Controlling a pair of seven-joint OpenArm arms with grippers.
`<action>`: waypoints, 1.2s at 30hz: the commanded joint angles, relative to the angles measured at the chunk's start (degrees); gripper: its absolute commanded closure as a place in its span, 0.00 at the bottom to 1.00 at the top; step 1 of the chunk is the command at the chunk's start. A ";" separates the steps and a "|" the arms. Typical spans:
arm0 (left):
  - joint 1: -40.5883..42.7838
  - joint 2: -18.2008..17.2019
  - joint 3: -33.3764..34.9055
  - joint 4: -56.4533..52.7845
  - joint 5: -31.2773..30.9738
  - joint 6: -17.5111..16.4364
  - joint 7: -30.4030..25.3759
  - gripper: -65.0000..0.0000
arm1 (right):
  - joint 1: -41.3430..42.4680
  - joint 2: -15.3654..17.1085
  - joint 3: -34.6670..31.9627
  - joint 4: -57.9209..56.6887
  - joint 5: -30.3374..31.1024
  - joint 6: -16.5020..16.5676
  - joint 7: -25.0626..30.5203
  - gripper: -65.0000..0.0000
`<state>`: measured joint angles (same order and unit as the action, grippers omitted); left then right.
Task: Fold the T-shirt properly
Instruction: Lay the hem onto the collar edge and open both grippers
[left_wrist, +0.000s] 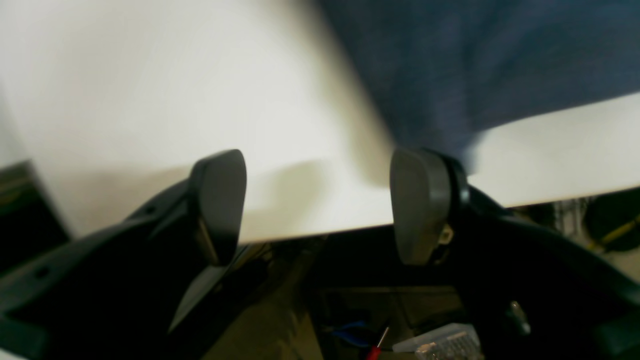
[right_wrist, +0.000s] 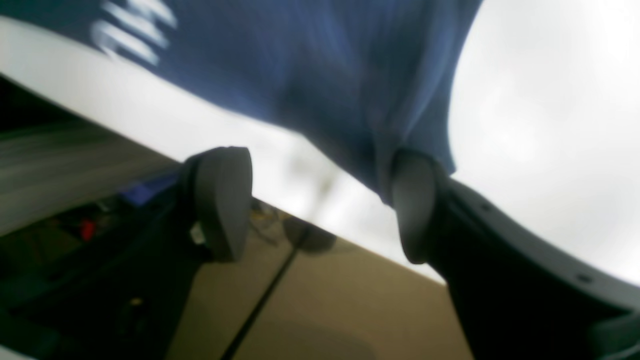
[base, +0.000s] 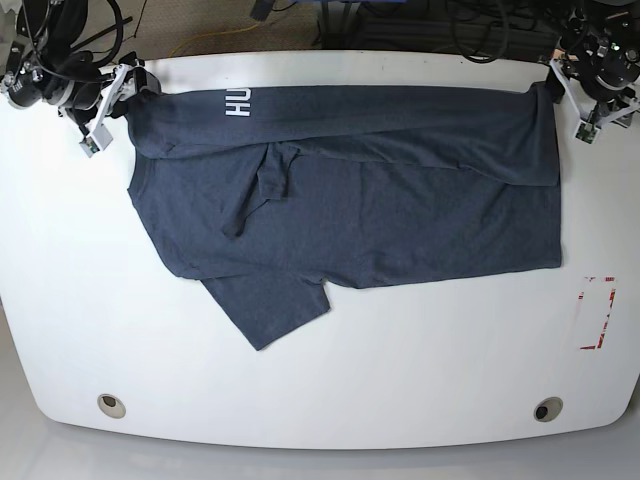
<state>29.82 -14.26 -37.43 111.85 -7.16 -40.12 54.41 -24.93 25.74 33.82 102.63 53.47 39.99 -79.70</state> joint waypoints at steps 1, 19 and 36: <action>0.02 -0.73 -1.82 0.98 -0.36 0.12 -0.48 0.35 | -0.26 1.47 0.59 1.77 5.30 0.01 0.62 0.35; -3.76 -0.38 13.03 0.89 0.26 0.12 -0.57 0.35 | 11.70 -4.42 0.24 1.50 -11.23 0.01 0.62 0.34; -3.67 -6.35 13.47 -9.30 -0.18 0.12 -0.92 0.35 | 14.51 -3.71 -0.99 -10.37 -19.85 0.01 5.55 0.37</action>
<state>25.91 -19.16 -23.66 102.30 -8.49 -40.16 53.01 -11.25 18.74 33.41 92.97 33.01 39.97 -76.23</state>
